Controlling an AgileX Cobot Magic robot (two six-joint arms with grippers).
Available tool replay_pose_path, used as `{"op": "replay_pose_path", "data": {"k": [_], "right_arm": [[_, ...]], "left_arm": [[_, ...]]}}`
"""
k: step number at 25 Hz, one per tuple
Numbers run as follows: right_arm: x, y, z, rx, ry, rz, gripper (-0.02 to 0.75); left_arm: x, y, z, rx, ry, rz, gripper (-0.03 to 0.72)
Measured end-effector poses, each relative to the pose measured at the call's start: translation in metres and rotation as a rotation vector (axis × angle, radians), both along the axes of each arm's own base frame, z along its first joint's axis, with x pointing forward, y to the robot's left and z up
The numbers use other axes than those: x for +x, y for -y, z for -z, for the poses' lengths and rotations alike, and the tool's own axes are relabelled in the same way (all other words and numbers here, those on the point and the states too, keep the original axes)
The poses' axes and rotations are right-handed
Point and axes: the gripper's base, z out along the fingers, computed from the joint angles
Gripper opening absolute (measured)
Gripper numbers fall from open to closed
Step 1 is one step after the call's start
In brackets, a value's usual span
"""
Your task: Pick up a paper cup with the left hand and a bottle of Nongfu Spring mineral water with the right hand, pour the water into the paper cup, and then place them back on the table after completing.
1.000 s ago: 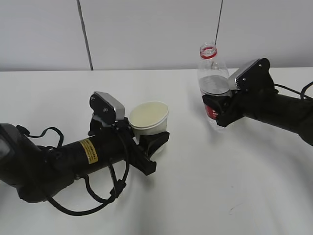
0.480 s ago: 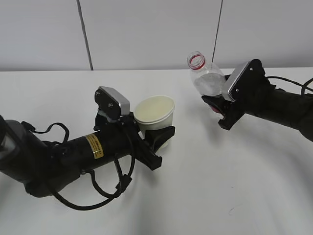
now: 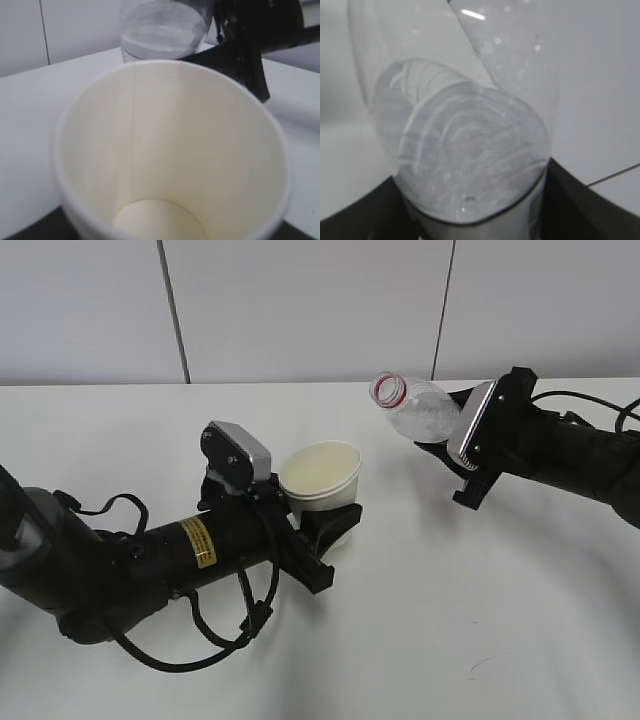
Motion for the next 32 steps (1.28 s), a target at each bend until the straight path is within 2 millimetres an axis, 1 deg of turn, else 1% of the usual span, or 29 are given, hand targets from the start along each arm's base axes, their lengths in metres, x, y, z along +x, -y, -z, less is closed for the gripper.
{"op": "replay_pose_path", "data": {"k": [7, 17, 23, 32], "right_arm": [[0.000, 0.000, 0.000, -0.071, 0.044, -0.021, 0.440], [0.001, -0.002, -0.004, -0.175, 0.151, -0.052, 0.440], [0.001, -0.012, -0.005, -0.250, 0.217, -0.052, 0.440], [0.002, -0.013, -0.007, -0.305, 0.264, -0.061, 0.440]], "left_arm": [[-0.003, 0.000, 0.020, 0.038, -0.042, 0.026, 0.361], [-0.003, 0.001, 0.019, 0.037, -0.037, 0.030, 0.361], [-0.004, 0.002, 0.019, 0.041, -0.035, 0.047, 0.361], [-0.004, 0.002, 0.019, 0.041, -0.034, 0.049, 0.361]]}}
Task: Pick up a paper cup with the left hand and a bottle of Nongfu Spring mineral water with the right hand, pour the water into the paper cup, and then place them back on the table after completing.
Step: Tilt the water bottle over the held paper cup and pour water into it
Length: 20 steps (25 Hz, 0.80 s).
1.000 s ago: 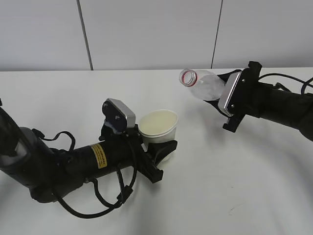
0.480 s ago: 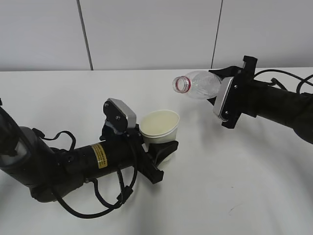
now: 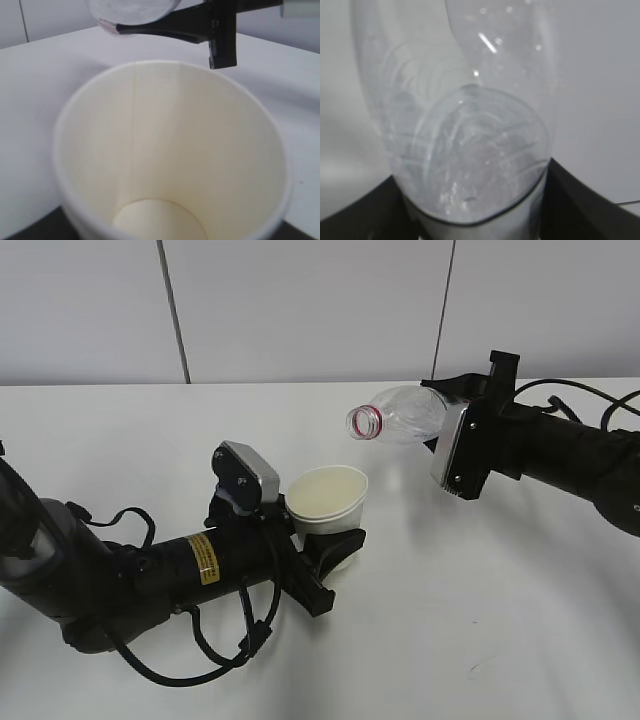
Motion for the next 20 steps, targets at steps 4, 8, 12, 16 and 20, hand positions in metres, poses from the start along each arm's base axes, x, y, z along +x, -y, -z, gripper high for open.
{"op": "replay_pose_path", "data": {"k": [4, 8, 12, 16, 20], "right_arm": [[0.0000, -0.0009, -0.0027, -0.021, 0.047, -0.016, 0.440], [0.0001, -0.0009, -0.0034, -0.065, 0.081, -0.024, 0.440], [0.0008, 0.0002, -0.0038, -0.091, 0.101, -0.014, 0.440], [0.0011, 0.0007, -0.0039, -0.111, 0.113, -0.012, 0.440], [0.0013, 0.0010, -0.0040, -0.140, 0.131, -0.013, 0.440]], "left_arm": [[0.0001, 0.0000, 0.0000, 0.000, 0.000, 0.000, 0.361], [0.0001, 0.0000, 0.0000, 0.000, 0.000, 0.000, 0.361], [0.0002, 0.0001, -0.0002, -0.001, 0.001, 0.000, 0.361], [0.0002, 0.0001, -0.0002, -0.001, 0.001, 0.000, 0.361], [0.0002, 0.0001, -0.0002, -0.001, 0.001, 0.000, 0.361]]}}
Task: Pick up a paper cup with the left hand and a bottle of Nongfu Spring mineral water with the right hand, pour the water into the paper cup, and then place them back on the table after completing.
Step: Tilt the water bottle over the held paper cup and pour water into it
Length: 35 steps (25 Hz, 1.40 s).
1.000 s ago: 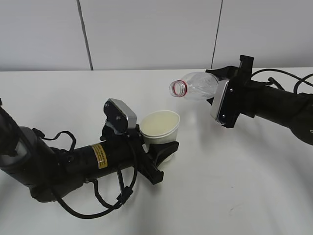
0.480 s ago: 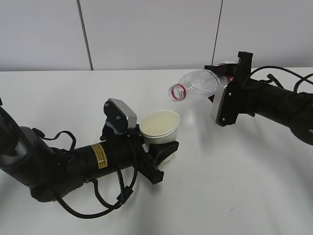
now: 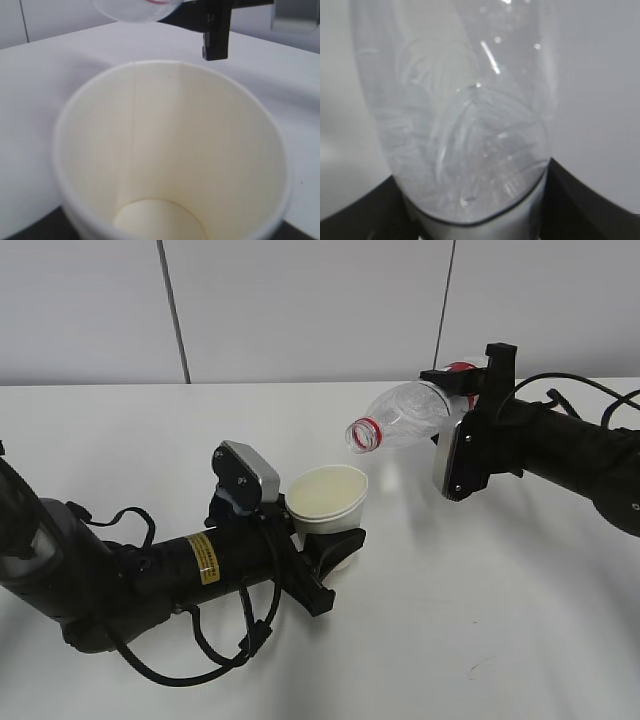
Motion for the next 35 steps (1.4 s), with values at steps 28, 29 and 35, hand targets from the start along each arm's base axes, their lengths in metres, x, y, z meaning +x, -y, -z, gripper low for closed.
{"op": "replay_pose_path", "data": {"k": [28, 29, 35], "right_arm": [[0.0000, -0.0014, -0.0067, -0.041, 0.109, -0.022, 0.440], [0.0000, -0.0014, -0.0067, -0.042, 0.109, -0.022, 0.440], [0.0000, -0.0014, -0.0067, -0.043, 0.110, -0.022, 0.440]], "left_arm": [[0.0000, 0.0000, 0.0000, 0.000, 0.000, 0.000, 0.361], [0.0000, 0.0000, 0.0000, 0.000, 0.000, 0.000, 0.361], [-0.0003, 0.0002, 0.0001, 0.002, 0.000, 0.004, 0.361]]}}
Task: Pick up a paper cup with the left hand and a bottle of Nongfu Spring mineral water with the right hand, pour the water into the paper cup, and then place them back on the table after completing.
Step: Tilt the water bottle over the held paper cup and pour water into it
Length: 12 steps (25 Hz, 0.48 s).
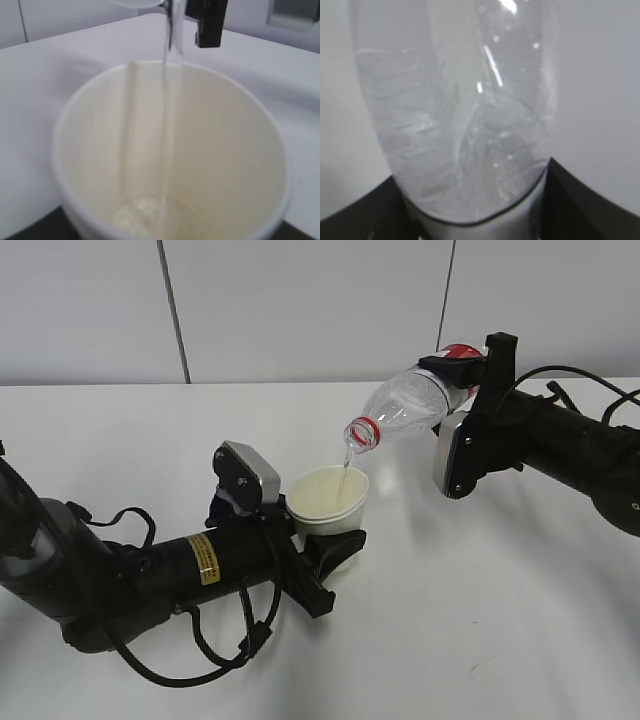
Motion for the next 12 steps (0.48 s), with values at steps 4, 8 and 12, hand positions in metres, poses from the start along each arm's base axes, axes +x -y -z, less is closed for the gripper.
{"op": "replay_pose_path", "data": {"k": [4, 8, 12], "right_arm": [[0.0000, 0.0000, 0.0000, -0.002, 0.001, 0.000, 0.439], [0.0000, 0.0000, 0.0000, -0.012, 0.007, -0.001, 0.439], [0.0000, 0.0000, 0.0000, -0.019, 0.011, -0.001, 0.439]], "left_arm": [[-0.0011, 0.0006, 0.0002, 0.003, 0.002, 0.015, 0.361], [-0.0013, 0.0007, 0.0002, 0.004, 0.003, 0.018, 0.361], [-0.0014, 0.0007, 0.0002, 0.004, 0.003, 0.019, 0.361]]}}
